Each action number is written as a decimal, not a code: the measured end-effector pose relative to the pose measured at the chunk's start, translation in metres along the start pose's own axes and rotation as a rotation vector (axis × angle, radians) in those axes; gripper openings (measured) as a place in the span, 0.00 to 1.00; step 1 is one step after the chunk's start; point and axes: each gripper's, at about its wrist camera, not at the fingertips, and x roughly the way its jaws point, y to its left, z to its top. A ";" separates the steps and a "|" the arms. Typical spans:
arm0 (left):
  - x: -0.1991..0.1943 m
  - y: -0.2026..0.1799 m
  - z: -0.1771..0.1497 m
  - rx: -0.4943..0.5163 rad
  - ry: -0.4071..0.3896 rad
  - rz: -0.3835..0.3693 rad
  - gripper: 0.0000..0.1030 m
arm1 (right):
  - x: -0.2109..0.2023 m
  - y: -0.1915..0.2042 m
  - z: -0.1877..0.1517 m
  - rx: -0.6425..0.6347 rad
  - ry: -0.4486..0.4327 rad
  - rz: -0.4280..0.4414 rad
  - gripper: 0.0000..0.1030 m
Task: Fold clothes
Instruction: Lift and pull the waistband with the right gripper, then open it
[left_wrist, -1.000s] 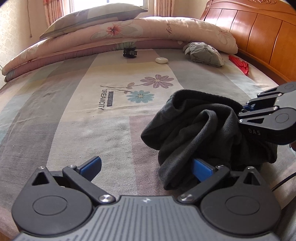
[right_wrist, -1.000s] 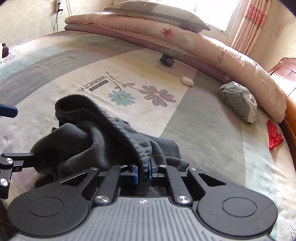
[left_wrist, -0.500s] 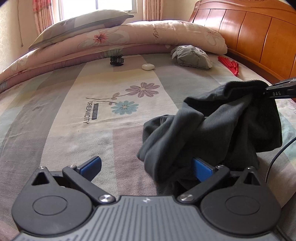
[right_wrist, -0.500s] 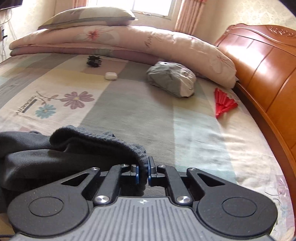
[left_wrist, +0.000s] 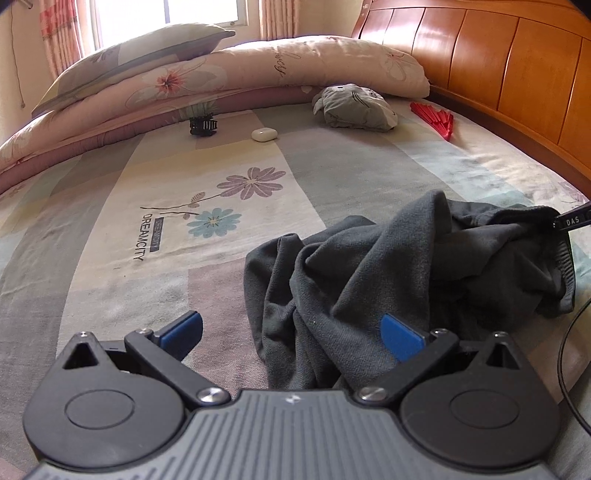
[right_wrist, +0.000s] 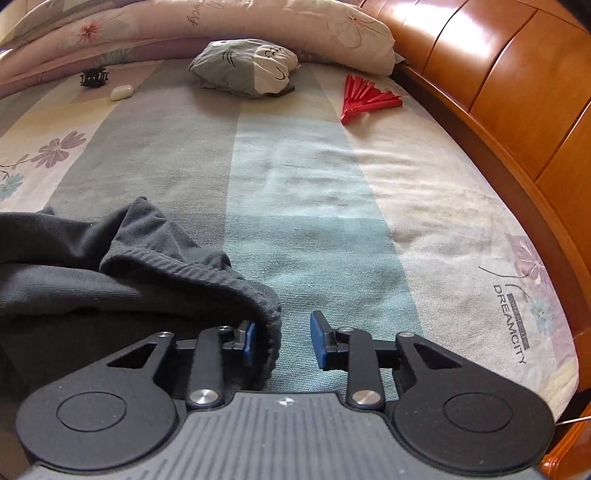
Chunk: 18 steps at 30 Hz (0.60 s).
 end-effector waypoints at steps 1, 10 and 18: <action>0.000 -0.001 0.001 0.004 0.001 -0.004 0.99 | -0.006 0.002 0.002 -0.008 -0.013 0.013 0.44; 0.004 -0.011 0.006 0.014 -0.005 -0.039 0.99 | -0.024 0.045 0.040 -0.127 -0.113 0.103 0.65; 0.005 -0.013 0.004 0.035 0.006 -0.057 0.99 | 0.026 0.061 0.063 -0.221 -0.036 0.067 0.54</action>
